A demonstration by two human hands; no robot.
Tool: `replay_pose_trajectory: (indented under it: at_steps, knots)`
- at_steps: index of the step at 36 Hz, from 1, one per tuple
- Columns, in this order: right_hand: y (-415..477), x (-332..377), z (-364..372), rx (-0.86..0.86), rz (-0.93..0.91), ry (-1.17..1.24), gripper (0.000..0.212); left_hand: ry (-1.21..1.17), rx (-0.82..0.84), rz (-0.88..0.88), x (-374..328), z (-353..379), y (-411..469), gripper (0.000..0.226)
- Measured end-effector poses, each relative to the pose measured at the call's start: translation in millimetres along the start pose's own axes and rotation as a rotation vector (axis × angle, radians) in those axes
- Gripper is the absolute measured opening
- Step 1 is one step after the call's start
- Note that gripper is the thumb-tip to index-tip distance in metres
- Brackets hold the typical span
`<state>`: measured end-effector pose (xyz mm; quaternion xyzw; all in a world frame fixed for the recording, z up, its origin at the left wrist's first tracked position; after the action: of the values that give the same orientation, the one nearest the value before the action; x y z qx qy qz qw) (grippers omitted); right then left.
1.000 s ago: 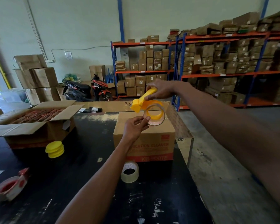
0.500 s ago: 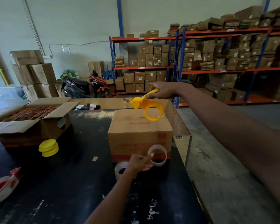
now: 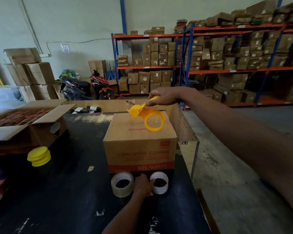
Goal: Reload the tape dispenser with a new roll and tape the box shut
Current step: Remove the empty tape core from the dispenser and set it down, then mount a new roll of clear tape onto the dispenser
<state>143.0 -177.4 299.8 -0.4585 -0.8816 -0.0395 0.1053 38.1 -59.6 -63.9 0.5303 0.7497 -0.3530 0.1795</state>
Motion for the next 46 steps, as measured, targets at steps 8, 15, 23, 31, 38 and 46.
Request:
replay_pose_trajectory:
  at_steps: [8, 15, 23, 31, 38, 46]
  knots:
    - [8, -1, 0, -0.008, -0.032, 0.011, 0.071, 0.028, 0.090, 0.086, -13, -5, -4, 0.053]
    - [11, 4, 3, -0.005, -0.021, 0.033, 0.067, 0.201, -0.591, 0.382, -17, -99, -34, 0.036]
    - [10, 22, 9, 0.015, 0.002, -0.019, 0.071, 0.210, -0.110, 0.079, 82, -93, 5, 0.144]
    - [6, 38, 15, -0.010, 0.001, -0.022, 0.072, -0.145, -0.119, 0.101, 117, -71, 37, 0.118]
    - [2, 49, 25, 0.005, 0.015, 0.021, 0.062, -0.206, -0.181, 0.244, 97, -86, -18, 0.090]
    - [-4, 56, 36, 0.019, 0.030, -0.008, 0.059, -0.264, -0.274, 0.518, 66, -99, -57, 0.099]
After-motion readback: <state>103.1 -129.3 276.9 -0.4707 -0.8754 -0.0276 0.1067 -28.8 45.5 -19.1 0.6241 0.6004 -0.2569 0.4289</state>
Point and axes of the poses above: each hand's wrist, its own y-axis towards the middle knuckle, its own z-axis out of the palm, x = y × z, the point moved 8 cm from there along y, towards the middle knuckle, and after that the axes turned 4 degrees about -z, right-handed, at the moved point
